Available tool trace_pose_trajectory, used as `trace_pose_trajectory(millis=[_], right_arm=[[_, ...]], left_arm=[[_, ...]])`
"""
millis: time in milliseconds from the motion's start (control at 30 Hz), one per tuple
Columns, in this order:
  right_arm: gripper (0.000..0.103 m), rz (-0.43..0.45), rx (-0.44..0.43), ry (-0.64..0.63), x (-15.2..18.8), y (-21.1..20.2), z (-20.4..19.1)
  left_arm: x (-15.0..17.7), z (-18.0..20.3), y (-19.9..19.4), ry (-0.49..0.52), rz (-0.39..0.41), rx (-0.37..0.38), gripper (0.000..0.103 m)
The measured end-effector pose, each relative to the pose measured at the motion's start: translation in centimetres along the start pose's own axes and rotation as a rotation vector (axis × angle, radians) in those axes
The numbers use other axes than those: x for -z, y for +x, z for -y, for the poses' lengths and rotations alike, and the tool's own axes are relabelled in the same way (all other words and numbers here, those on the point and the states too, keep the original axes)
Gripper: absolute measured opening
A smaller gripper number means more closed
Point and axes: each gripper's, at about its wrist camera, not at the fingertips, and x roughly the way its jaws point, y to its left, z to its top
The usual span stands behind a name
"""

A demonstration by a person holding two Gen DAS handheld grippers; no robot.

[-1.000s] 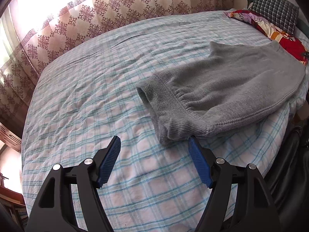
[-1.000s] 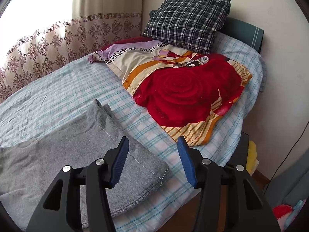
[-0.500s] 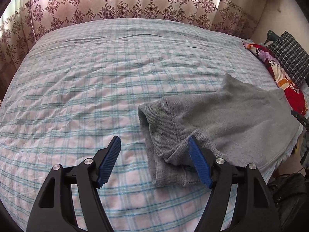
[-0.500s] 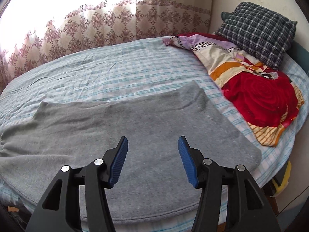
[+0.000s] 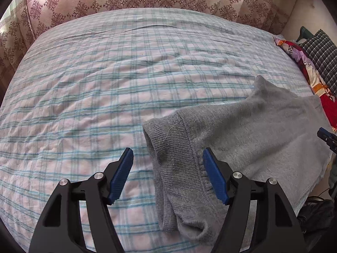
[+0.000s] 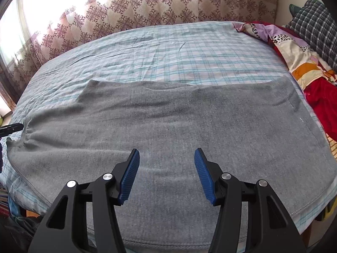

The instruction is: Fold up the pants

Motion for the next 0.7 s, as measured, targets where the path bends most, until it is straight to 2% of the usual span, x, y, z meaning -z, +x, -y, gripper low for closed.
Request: trace_pose_trajectory(millis=[133, 167, 267, 367, 400, 500, 667, 700], right_arm=[[0.055, -0.005, -0.048, -0.041, -1.7, 1.2, -2.3], [0.055, -0.009, -0.064, -0.044, -2.4, 1.6, -2.9], [0.055, -0.019, -0.123, -0.077, -4.3, 3.1, -5.5], [0.055, -0.026, -0.159, -0.14, -6.1, 5.0, -8.9], [0.055, -0.042, -0.172, -0.158, -6.6, 5.8, -9.9], [0.055, -0.094, -0.215, -0.207, -7.8, 8.7, -13.2], [0.055, -0.183, -0.125, -0.239, -9.5, 14.5, -15.8], [0.056, -0.203, -0.123, -0.23, -9.8, 15.6, -15.7]], left_arm=[[-1.2, 0.4, 2.6, -0.012, -0.053, -0.04, 0.041], [-1.4, 0.4, 3.0, -0.015, -0.054, -0.041, 0.039], [-2.3, 0.7, 3.4, -0.014, -0.033, -0.066, 0.032], [-3.1, 0.1, 2.9, -0.069, 0.002, -0.058, 0.018], [-3.3, -0.2, 2.8, -0.087, 0.009, -0.051, 0.015], [-3.5, -0.6, 2.7, -0.108, 0.004, -0.028, 0.015], [-2.6, 0.6, 0.9, -0.042, 0.023, -0.065, 0.018], [-2.4, 0.8, 0.4, -0.031, 0.025, -0.087, 0.024]])
